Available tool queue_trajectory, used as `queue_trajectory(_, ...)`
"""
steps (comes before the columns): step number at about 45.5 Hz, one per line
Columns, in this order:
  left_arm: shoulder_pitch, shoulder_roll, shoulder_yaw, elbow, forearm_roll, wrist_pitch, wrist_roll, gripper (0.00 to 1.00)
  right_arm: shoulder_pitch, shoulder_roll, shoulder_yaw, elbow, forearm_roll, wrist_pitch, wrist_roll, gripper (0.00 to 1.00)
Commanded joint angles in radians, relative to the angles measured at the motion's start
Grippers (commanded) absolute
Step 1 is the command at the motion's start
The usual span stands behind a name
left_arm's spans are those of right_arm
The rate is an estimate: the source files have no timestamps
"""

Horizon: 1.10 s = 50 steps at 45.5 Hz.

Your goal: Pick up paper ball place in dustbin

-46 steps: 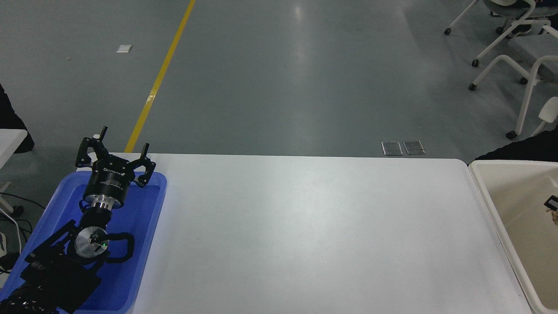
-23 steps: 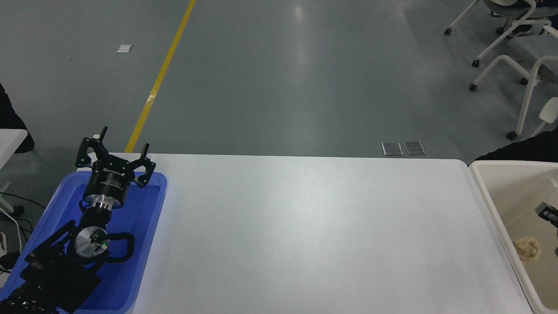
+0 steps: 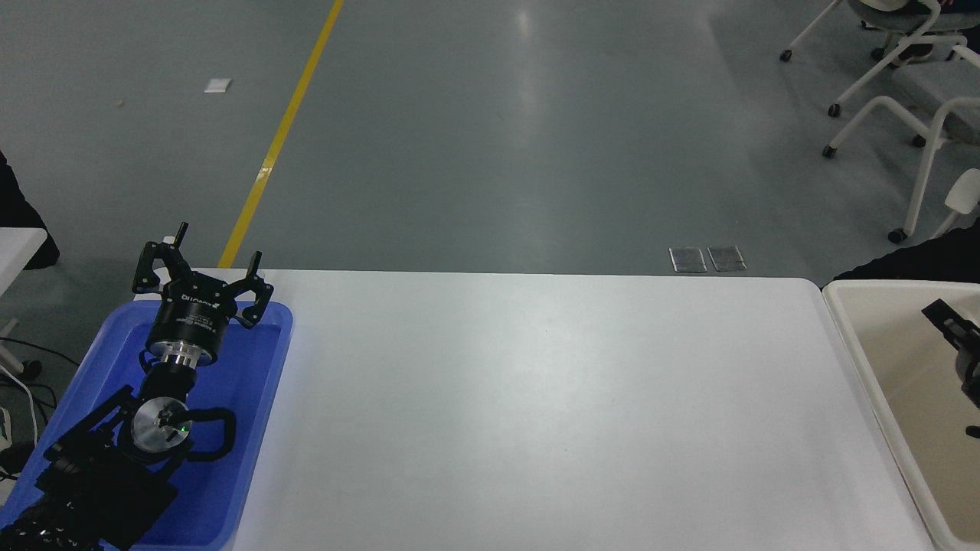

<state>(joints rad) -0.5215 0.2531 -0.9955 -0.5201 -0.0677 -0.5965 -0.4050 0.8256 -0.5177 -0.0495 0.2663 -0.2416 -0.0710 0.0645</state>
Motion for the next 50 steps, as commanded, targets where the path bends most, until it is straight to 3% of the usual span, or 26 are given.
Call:
queue_trajectory(1,0.0,0.0,0.0,0.0,0.0,0.0,0.0,1.0,0.052,-0.013,0.451,0.181,-0.016,0.004,0.023,1.0)
queue_trajectory(5,0.0,0.0,0.0,0.0,0.0,0.0,0.0,1.0,0.05,-0.012,0.5,0.234,-0.018,0.004,0.031,1.0)
queue_trajectory(8,0.0,0.0,0.0,0.0,0.0,0.0,0.0,1.0,0.047,-0.008,0.537,0.266,-0.018,0.004,0.078,1.0)
queue_trajectory(17,0.0,0.0,0.0,0.0,0.0,0.0,0.0,1.0,-0.058,0.07,0.822,0.294,-0.018,0.01,0.414,1.0)
queue_trajectory(20,0.0,0.0,0.0,0.0,0.0,0.0,0.0,1.0,-0.101,0.087,0.917,0.318,-0.018,0.01,0.46,1.0)
queue_trajectory(27,0.0,0.0,0.0,0.0,0.0,0.0,0.0,1.0,-0.183,0.097,1.014,0.395,-0.018,0.026,0.468,1.0)
queue_trajectory(38,0.0,0.0,0.0,0.0,0.0,0.0,0.0,1.0,-0.278,0.126,1.086,0.418,-0.018,0.18,0.468,1.0)
queue_trajectory(50,0.0,0.0,0.0,0.0,0.0,0.0,0.0,1.0,-0.33,0.163,1.114,0.413,-0.018,0.186,0.468,1.0)
